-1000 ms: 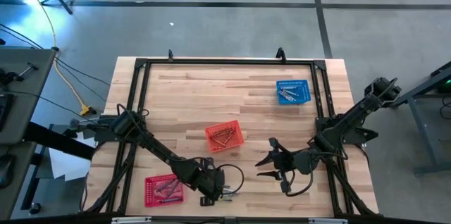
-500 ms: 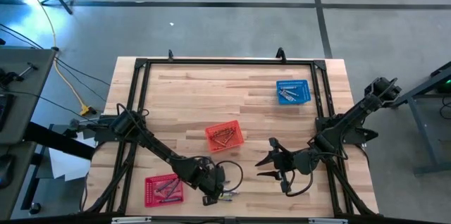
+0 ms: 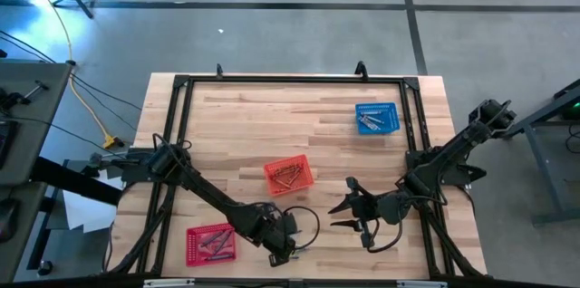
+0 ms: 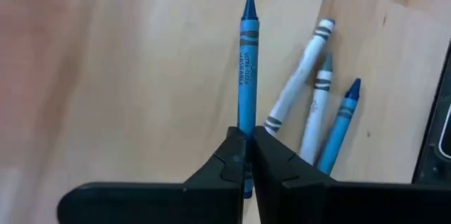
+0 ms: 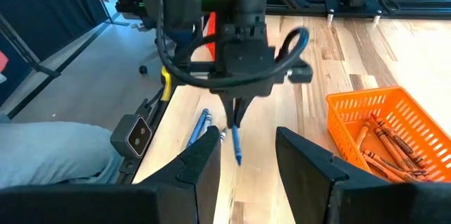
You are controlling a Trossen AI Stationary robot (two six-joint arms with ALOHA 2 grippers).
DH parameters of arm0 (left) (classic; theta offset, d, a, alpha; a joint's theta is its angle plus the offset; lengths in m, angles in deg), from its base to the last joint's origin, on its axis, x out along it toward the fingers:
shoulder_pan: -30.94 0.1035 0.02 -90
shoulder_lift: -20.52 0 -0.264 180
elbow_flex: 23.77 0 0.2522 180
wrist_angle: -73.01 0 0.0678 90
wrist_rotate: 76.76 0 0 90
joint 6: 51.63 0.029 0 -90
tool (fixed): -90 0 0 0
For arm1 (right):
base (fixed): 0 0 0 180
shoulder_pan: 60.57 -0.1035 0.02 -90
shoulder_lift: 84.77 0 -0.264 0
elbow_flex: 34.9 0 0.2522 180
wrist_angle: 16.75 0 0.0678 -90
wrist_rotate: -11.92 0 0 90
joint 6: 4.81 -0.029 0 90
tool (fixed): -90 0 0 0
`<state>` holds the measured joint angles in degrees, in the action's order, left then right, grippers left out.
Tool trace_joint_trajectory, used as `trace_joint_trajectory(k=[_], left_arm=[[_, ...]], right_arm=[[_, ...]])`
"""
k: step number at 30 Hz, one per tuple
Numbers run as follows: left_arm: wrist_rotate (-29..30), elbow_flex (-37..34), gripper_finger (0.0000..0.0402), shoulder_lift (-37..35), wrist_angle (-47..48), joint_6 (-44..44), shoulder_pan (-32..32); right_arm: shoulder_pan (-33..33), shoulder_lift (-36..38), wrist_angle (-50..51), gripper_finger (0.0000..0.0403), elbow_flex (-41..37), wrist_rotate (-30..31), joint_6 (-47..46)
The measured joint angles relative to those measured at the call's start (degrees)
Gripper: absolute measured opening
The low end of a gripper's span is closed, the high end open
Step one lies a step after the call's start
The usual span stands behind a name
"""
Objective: Sort crayons
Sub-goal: Put the top blue crayon into the red bin
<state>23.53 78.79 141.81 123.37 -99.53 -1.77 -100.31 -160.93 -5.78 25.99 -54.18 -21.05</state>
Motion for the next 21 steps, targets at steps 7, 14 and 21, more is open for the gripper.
trace_joint_trajectory(k=[7, 14, 21], left_arm=[[0.9, 7.83, 0.0, -0.04, 13.59, -1.29, -0.09], [-4.64, 16.87, 0.0, -0.19, 20.39, -4.47, -1.04], [-17.67, 22.05, 0.0, -0.24, 29.23, -15.39, -3.61]], right_arm=[[0.0, 0.0, 0.2, 0.0133, 0.0, -0.02, -0.26], [-0.02, -0.01, 0.44, 0.0133, 0.0, -0.02, -0.25], [-0.01, -0.02, 0.99, 0.0133, 0.0, -0.04, -0.25]])
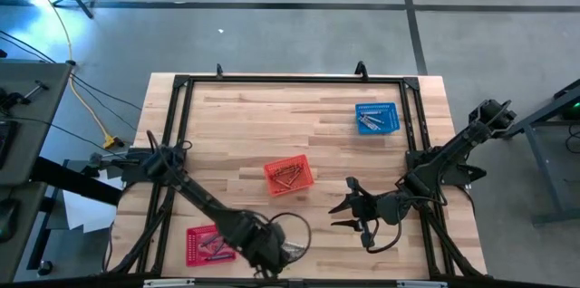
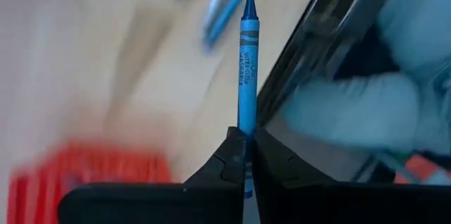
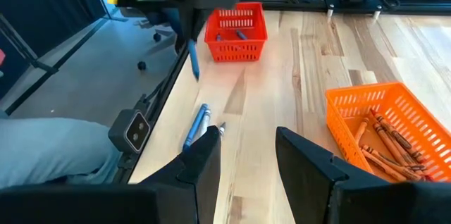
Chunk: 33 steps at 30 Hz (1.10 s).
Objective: Sort crayons
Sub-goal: Put the top blue crayon into the red bin
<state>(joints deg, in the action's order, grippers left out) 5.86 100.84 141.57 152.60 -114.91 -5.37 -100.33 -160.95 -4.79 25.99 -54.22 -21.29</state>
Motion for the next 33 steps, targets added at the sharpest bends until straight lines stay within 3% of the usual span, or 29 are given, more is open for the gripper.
trace_joint_trajectory(k=[5, 8, 13, 22, 33], left_arm=[[-7.69, 0.0, 0.0, 0.0, 8.43, -6.41, -3.51], [-8.33, 0.0, 0.0, 0.0, 14.23, -8.42, -5.89], [-3.85, -0.6, 0.0, -0.13, 22.59, -10.53, -9.82], [7.7, -1.42, 0.0, -0.11, 23.54, -20.92, -14.8], [9.61, -1.42, 0.0, -0.11, 24.19, -28.26, -18.34]], right_arm=[[-0.01, 0.01, 0.39, 0.0133, 0.0, 0.01, 0.01], [0.0, 0.0, 0.39, 0.0133, 0.0, 0.02, 0.01], [0.0, 0.0, 0.39, 0.0133, 0.0, 0.0, 0.01], [-0.01, 0.0, 0.41, 0.0133, 0.0, 0.0, 0.01], [-0.01, 0.0, 1.28, 0.0133, 0.0, 0.0, 0.45]])
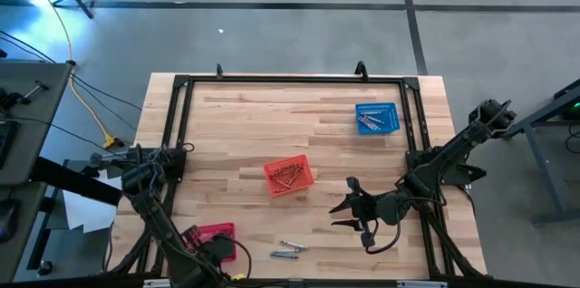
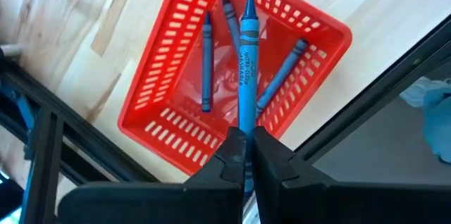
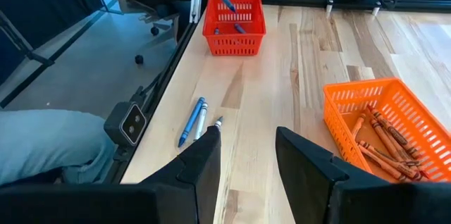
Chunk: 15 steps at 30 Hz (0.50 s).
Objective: Sort crayons
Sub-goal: Put the top blue crayon into the red bin
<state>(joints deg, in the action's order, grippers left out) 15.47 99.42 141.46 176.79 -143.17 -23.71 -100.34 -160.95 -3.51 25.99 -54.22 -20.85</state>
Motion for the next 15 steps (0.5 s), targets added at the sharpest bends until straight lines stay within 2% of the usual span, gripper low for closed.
trace_joint_trajectory(k=[4, 9, 15], left_arm=[[0.15, 0.0, 0.0, 0.0, 0.0, -2.28, -0.43], [2.95, 0.02, 0.0, 0.0, 0.0, -0.74, -0.55], [3.61, 0.02, 0.0, 0.0, -0.02, -1.43, -1.26]], right_arm=[[0.0, 0.01, -0.02, 0.0133, 0.0, 0.01, 0.0], [0.02, 0.0, -0.04, 0.0133, 0.0, 0.02, 0.0], [0.02, 0.01, -0.08, 0.0133, 0.0, 0.02, 0.0]])
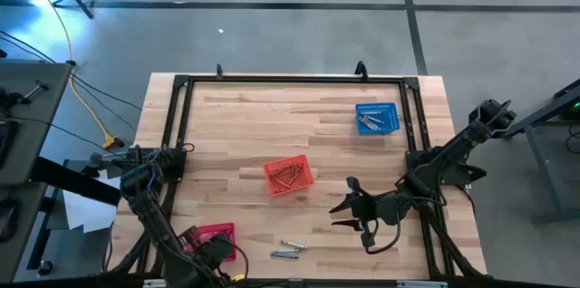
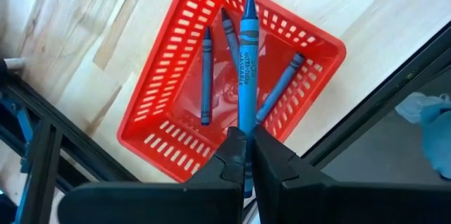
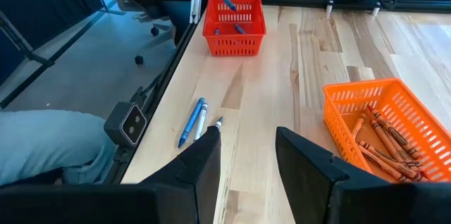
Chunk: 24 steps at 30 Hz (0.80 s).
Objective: Sort crayons
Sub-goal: Put the top blue crayon into the red bin
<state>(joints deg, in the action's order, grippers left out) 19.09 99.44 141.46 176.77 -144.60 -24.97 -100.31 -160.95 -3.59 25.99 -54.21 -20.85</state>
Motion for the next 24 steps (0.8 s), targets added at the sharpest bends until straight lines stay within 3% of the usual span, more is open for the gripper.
trace_joint_trajectory(k=[9, 16, 19, 24], left_arm=[[3.26, -1.53, 0.0, -0.09, -0.01, -8.51, -3.01], [2.98, -11.88, 0.0, -3.3, -1.51, -12.63, -2.93], [6.06, -15.44, 0.0, -6.51, -6.07, -13.78, -2.92], [5.8, -20.43, 0.0, -10.74, -12.6, -15.33, -2.89]], right_arm=[[0.0, -0.01, -0.01, 0.0133, 0.0, -0.01, 1.05], [0.0, 0.0, -0.01, 0.0133, 0.0, 0.01, 1.53], [0.0, -0.01, -0.01, 0.0133, 0.0, 0.0, 1.22], [0.04, -0.01, 0.15, 0.0133, 0.0, -0.02, 1.07]])
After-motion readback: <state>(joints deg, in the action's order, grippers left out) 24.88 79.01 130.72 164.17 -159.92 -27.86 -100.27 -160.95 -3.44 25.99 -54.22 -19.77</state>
